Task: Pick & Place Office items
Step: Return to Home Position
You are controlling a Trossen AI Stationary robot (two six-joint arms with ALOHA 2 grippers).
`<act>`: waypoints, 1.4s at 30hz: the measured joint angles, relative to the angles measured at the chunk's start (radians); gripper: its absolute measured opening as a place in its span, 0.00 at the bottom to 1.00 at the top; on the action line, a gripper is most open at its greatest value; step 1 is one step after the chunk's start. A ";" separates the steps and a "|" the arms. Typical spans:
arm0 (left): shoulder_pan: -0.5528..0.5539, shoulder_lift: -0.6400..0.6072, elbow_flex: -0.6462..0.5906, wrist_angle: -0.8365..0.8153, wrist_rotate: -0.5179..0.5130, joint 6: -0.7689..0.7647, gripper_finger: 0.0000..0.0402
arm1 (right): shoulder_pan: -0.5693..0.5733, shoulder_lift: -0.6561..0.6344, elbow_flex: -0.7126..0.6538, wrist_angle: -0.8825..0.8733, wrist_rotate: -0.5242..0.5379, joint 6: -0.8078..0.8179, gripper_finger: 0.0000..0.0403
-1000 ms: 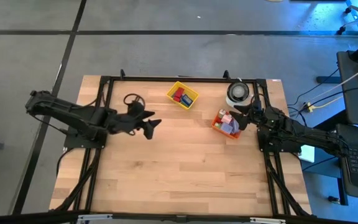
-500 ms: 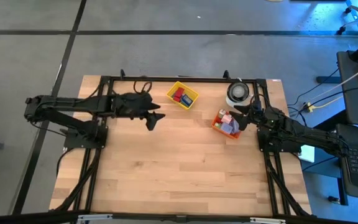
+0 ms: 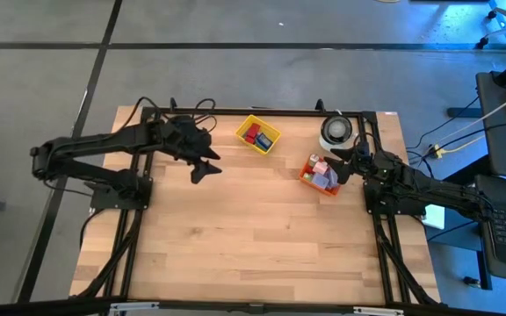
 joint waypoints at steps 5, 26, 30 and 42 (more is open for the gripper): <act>-0.015 -0.087 -0.053 -0.049 0.001 0.019 0.65 | 0.000 0.000 0.000 0.000 0.000 0.000 0.72; -0.014 -0.707 -0.832 0.862 -0.043 -0.282 0.65 | 0.000 0.000 0.001 0.000 -0.001 0.000 0.72; -0.014 -0.752 -0.924 0.987 -0.062 -0.295 0.65 | 0.000 0.000 0.001 0.000 -0.001 0.000 0.72; -0.014 -0.775 -0.929 0.888 -0.063 -0.061 0.65 | 0.000 0.000 0.001 -0.001 -0.001 0.000 0.72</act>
